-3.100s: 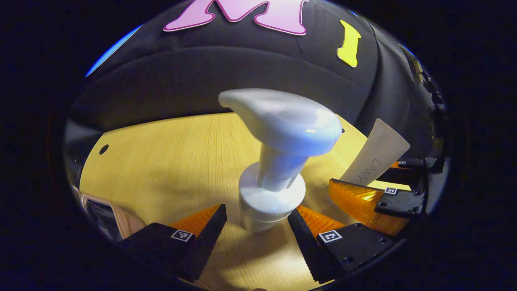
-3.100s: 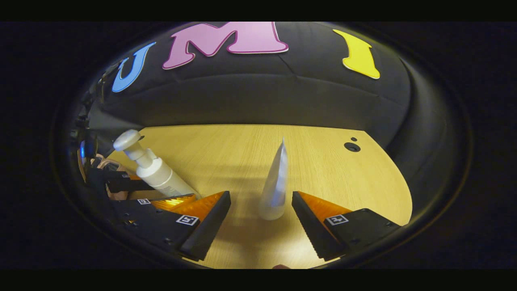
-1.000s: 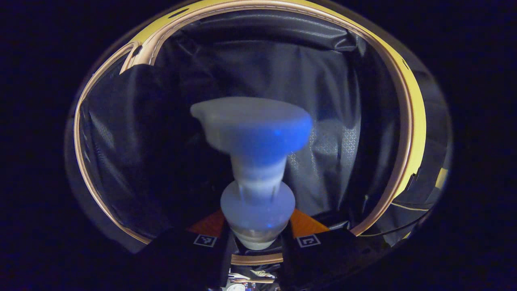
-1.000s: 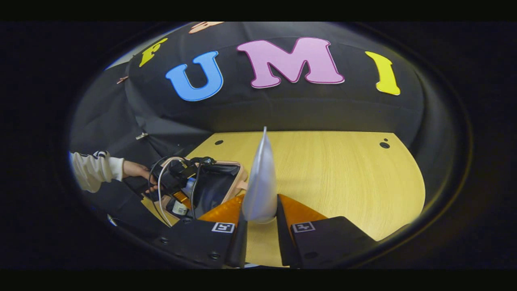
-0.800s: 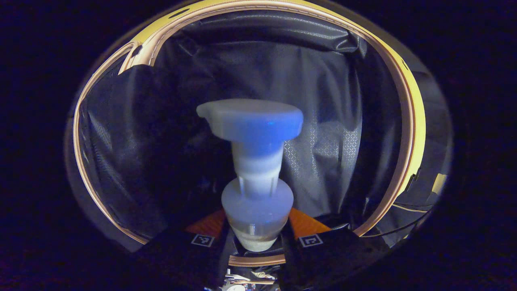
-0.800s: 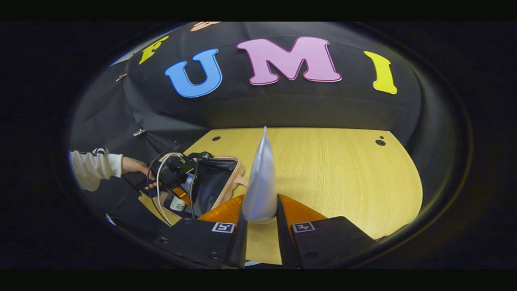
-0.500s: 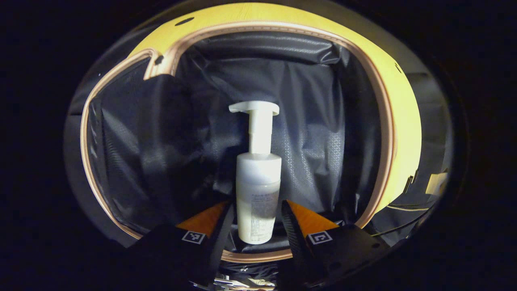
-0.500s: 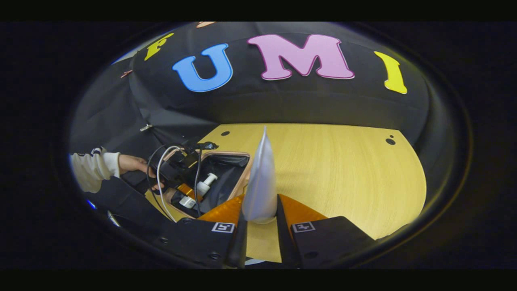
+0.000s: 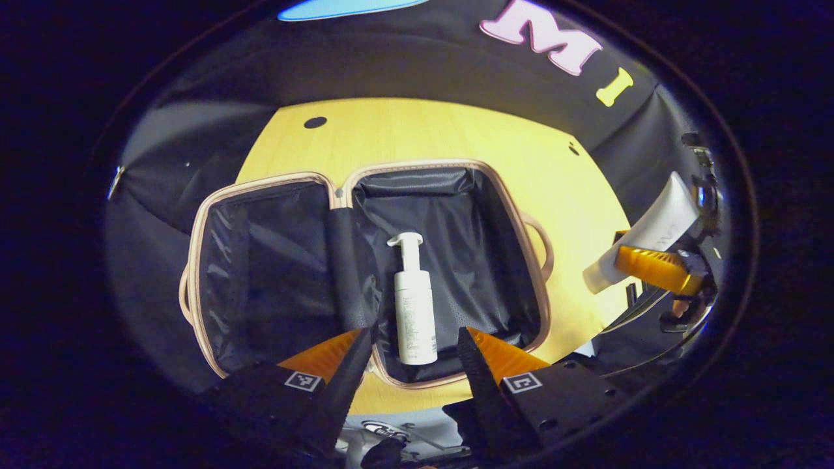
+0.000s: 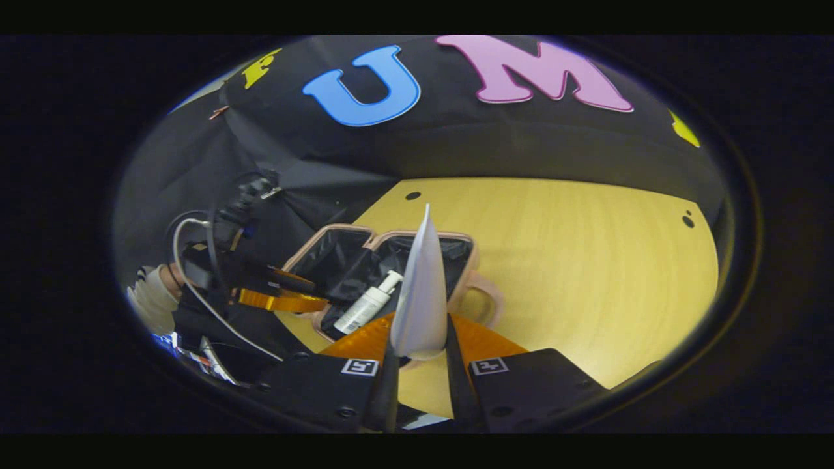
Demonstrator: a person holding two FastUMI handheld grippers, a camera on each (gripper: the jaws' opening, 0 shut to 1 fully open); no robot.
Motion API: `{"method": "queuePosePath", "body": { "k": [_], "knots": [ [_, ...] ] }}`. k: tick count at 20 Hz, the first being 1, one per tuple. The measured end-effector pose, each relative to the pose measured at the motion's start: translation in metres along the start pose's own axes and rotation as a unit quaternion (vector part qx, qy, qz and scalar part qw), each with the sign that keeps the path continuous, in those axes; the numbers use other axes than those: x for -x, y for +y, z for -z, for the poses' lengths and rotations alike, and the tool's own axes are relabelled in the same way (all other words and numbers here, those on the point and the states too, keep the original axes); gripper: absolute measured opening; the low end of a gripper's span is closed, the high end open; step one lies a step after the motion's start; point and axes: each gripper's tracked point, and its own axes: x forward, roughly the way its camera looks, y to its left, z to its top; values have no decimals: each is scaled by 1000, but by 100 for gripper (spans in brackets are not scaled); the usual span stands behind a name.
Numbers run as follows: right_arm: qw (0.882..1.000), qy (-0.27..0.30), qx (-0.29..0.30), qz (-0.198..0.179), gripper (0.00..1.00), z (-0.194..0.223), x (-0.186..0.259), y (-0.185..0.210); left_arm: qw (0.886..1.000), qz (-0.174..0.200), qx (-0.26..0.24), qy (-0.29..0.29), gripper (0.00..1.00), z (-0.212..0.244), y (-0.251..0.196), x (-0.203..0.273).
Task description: First open the suitcase, pack the skin care products into it, and then close the suitcase.
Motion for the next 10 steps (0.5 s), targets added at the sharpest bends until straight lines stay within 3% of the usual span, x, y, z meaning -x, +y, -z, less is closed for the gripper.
{"method": "queuePosePath", "body": {
  "k": [4, 8, 10],
  "knots": [
    [994, 98, -42, -33, 36, 20, -59, 27, 998, -33, 34, -41, 87, 17, 57, 34],
    [967, 245, -64, 12, 37, 73, -108, 18, 992, -59, 105, -36, 87, 50, 117, 51],
    [956, 280, -75, 36, 37, 87, -122, 11, 988, -71, 130, -39, 88, 62, 143, 61]
  ]
}}
